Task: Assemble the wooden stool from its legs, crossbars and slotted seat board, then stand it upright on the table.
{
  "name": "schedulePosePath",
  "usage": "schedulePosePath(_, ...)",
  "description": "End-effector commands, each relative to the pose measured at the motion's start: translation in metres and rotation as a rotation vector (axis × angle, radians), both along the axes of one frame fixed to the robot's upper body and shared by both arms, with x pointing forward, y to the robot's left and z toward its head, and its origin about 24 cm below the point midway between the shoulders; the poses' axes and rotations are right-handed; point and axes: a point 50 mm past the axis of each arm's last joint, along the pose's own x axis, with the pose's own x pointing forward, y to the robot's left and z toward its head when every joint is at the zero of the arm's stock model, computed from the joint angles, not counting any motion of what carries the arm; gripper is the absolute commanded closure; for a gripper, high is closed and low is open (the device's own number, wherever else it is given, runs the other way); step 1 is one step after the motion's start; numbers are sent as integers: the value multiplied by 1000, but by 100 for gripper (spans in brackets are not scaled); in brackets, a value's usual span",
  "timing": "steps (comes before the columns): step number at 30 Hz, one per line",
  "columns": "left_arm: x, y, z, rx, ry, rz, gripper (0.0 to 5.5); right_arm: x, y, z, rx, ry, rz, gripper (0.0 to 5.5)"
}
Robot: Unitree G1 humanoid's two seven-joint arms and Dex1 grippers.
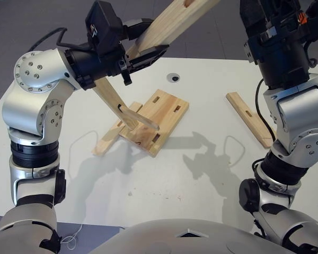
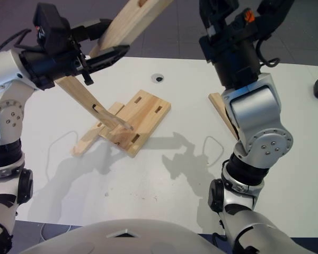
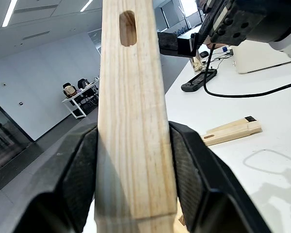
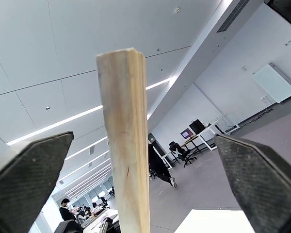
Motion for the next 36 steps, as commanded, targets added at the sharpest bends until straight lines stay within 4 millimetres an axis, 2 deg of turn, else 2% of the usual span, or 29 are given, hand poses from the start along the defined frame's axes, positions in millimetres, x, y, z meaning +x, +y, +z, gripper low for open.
schedulePosePath(1,-5,-5,-4,62,-34,-12,341,0,3,3,10,32,-18,42)
schedulePosePath(9,-8,-13,-8,96,-70,-12,341,4,6,-2,86,148,-82,169)
schedulePosePath(26,-7,-13,-21,150,-72,3,341,0,13,-9,44,141,-96,433)
schedulePosePath(36,-6,-13,-24,163,-68,3,341,-1,17,-11,27,126,-96,446)
